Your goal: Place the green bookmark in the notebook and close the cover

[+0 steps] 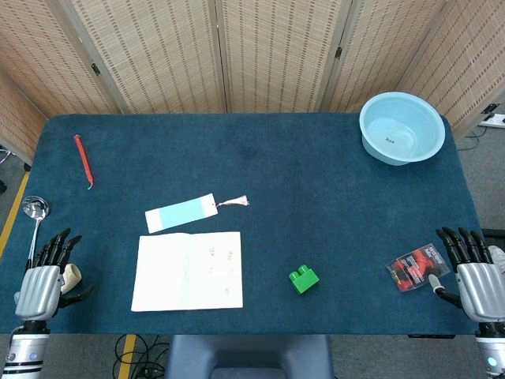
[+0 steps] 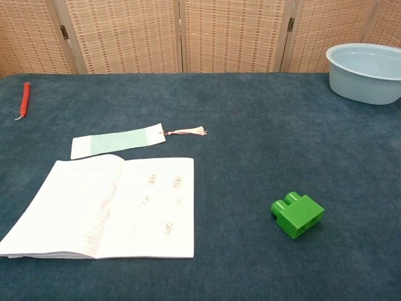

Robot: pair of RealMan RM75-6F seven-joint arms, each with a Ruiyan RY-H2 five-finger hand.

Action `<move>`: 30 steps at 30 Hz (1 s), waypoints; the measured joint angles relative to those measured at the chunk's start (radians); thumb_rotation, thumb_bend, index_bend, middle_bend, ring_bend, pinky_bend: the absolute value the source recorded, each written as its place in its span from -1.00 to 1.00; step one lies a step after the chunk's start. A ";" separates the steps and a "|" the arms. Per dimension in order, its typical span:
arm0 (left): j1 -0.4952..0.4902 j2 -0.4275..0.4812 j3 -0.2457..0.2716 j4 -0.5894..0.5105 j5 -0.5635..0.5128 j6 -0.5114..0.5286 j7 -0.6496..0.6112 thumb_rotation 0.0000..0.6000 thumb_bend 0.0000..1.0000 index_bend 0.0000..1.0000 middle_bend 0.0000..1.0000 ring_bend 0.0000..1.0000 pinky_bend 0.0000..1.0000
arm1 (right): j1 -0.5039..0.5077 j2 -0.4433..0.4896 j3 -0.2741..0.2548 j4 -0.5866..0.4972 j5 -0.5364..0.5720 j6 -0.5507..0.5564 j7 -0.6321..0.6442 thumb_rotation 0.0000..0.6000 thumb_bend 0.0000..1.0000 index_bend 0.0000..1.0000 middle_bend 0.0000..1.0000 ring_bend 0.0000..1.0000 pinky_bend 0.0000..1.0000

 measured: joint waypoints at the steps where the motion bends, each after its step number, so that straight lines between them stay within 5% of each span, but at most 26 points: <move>1: -0.001 -0.001 0.000 0.001 -0.001 -0.001 0.001 1.00 -0.66 -0.71 -0.91 -0.88 -0.72 | 0.000 0.000 0.000 0.000 0.000 -0.001 0.000 1.00 -0.53 -0.79 -0.79 -1.00 -0.90; 18: -0.035 0.001 -0.007 0.021 0.026 -0.027 -0.018 1.00 -0.66 -0.71 -0.91 -0.88 -0.72 | -0.006 0.017 0.001 -0.019 -0.012 0.022 -0.013 1.00 -0.53 -0.79 -0.79 -1.00 -0.90; 30: -0.200 0.028 -0.071 0.031 0.052 -0.186 -0.071 1.00 -0.65 -0.50 -0.80 -0.80 -0.72 | 0.006 0.033 0.004 -0.038 -0.025 0.016 -0.024 1.00 -0.53 -0.79 -0.79 -1.00 -0.90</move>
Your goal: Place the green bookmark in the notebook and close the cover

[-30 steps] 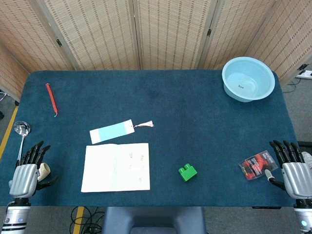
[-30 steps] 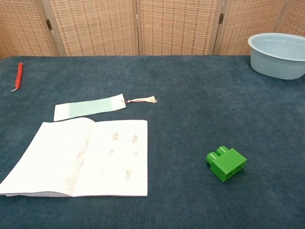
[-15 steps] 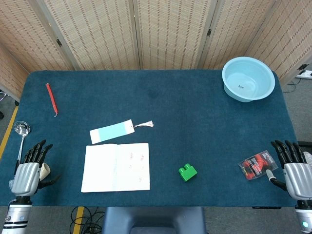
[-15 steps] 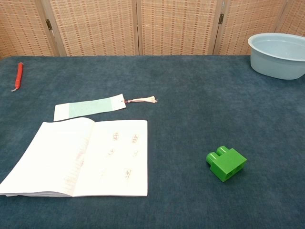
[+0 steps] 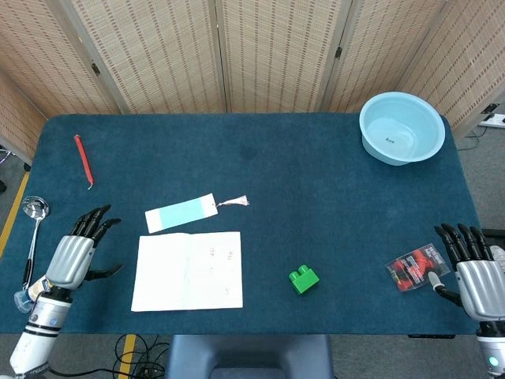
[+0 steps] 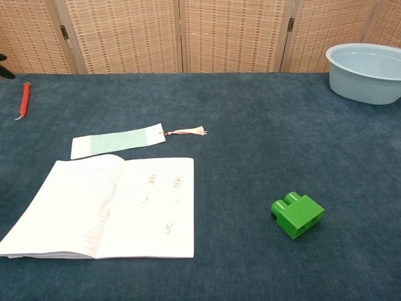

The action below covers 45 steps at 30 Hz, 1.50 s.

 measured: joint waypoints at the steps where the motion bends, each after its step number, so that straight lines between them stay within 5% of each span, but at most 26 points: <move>1: -0.021 -0.001 -0.009 0.002 0.000 -0.020 -0.003 1.00 -0.63 -0.48 -0.78 -0.78 -0.72 | 0.000 0.001 0.000 -0.001 0.000 0.001 -0.001 1.00 -0.53 -0.79 -0.79 -1.00 -0.90; 9: -0.162 -0.021 -0.067 0.022 -0.055 -0.190 0.002 1.00 -0.56 -0.41 -0.69 -0.71 -0.72 | -0.004 0.006 -0.002 -0.003 0.002 0.005 -0.001 1.00 -0.53 -0.79 -0.79 -1.00 -0.90; 25: -0.426 -0.185 -0.141 0.176 -0.460 -0.477 0.246 1.00 -0.57 -0.50 -0.69 -0.71 -0.72 | -0.004 0.017 -0.001 -0.007 0.017 -0.005 -0.003 1.00 -0.53 -0.79 -0.79 -1.00 -0.90; 37: -0.553 -0.348 -0.119 0.359 -0.662 -0.508 0.419 1.00 -0.57 -0.52 -0.69 -0.71 -0.72 | -0.002 0.017 -0.002 -0.011 0.028 -0.016 -0.011 1.00 -0.54 -0.79 -0.79 -1.00 -0.90; 45: -0.578 -0.409 -0.098 0.451 -0.708 -0.508 0.434 1.00 -0.57 -0.67 -0.73 -0.71 -0.72 | -0.002 0.015 -0.004 -0.015 0.032 -0.020 -0.017 1.00 -0.53 -0.79 -0.79 -1.00 -0.90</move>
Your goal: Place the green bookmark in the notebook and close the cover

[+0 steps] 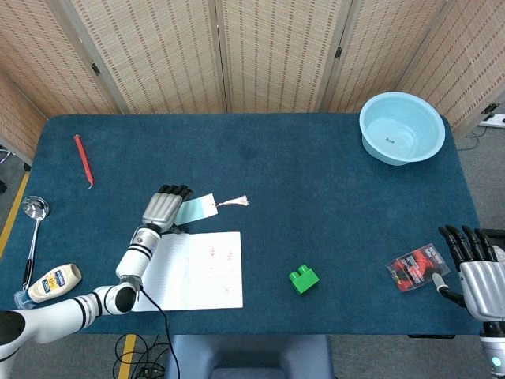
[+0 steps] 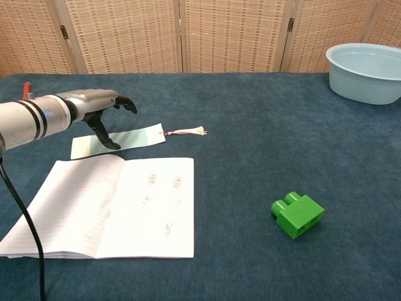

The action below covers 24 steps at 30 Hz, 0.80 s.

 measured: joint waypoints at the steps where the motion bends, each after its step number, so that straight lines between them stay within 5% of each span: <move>1: 0.000 -0.008 0.004 0.013 0.008 0.003 -0.006 1.00 -0.57 -0.68 -0.73 -0.71 -0.72 | 0.000 0.000 0.000 0.000 0.000 0.000 -0.001 1.00 -0.54 -0.79 -0.79 -1.00 -0.90; 24: 0.003 -0.087 0.041 0.176 0.115 -0.009 -0.079 1.00 -0.57 -0.69 -0.75 -0.71 -0.72 | -0.003 -0.002 -0.001 -0.002 0.006 0.000 -0.005 1.00 -0.54 -0.79 -0.79 -1.00 -0.90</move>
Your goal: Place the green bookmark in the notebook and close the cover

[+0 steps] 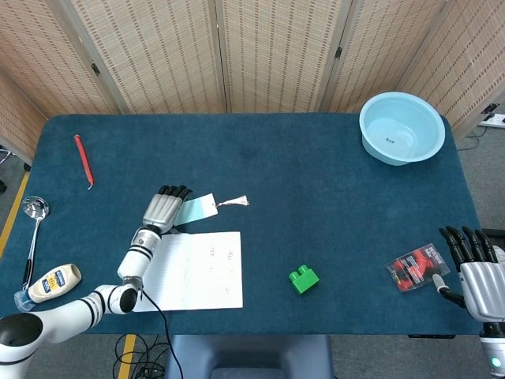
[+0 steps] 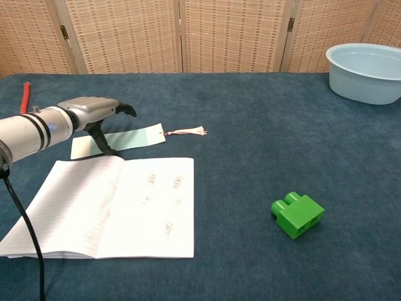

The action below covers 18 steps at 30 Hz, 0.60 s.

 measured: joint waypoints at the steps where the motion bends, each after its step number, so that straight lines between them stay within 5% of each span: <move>1: 0.000 -0.002 0.001 0.007 0.000 -0.001 0.004 1.00 -0.57 -0.69 -0.75 -0.71 -0.72 | 0.000 0.000 0.000 0.000 0.000 0.000 0.000 1.00 -0.54 -0.79 -0.79 -1.00 -0.90; 18: 0.001 -0.017 0.008 0.098 -0.015 -0.014 0.066 1.00 -0.57 -0.69 -0.76 -0.71 -0.72 | -0.004 0.002 -0.001 -0.002 0.002 0.003 -0.002 1.00 -0.54 -0.79 -0.79 -1.00 -0.90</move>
